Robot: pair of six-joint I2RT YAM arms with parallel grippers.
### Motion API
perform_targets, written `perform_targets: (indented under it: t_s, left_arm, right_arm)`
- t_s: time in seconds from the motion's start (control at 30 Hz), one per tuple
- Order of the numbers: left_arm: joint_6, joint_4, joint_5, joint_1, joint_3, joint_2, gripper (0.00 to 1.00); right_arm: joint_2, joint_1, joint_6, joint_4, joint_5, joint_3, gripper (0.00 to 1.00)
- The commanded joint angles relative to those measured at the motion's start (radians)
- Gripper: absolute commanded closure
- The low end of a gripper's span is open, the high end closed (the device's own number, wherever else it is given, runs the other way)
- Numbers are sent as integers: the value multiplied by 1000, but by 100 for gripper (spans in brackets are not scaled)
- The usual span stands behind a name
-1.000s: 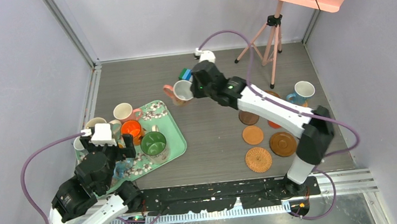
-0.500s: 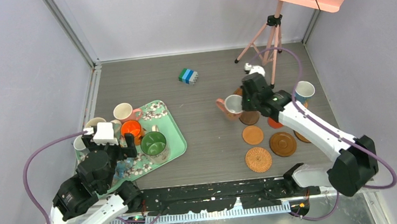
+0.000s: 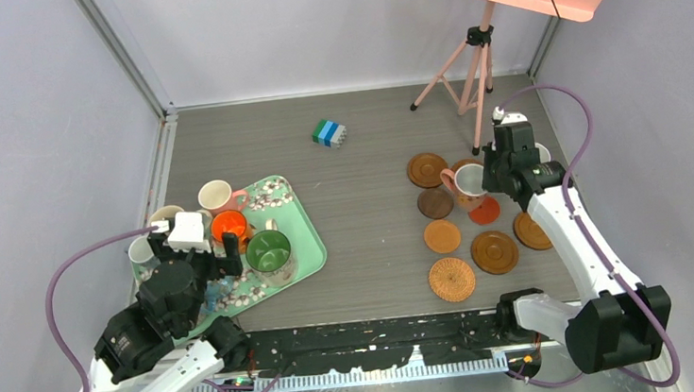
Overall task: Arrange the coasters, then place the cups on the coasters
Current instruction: Place the cup on the coaster.
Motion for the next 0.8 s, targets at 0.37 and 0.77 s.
perform_targets:
  t_s: [0.37,0.77]
  left_arm:
    - [3,50,26,4,1,11,1]
    - [0,50,24,4,0,4,1]
  right_arm:
    - [77,-144,-6,116,-112,24,95]
    - [59,-195,-36,127,-52,15,95]
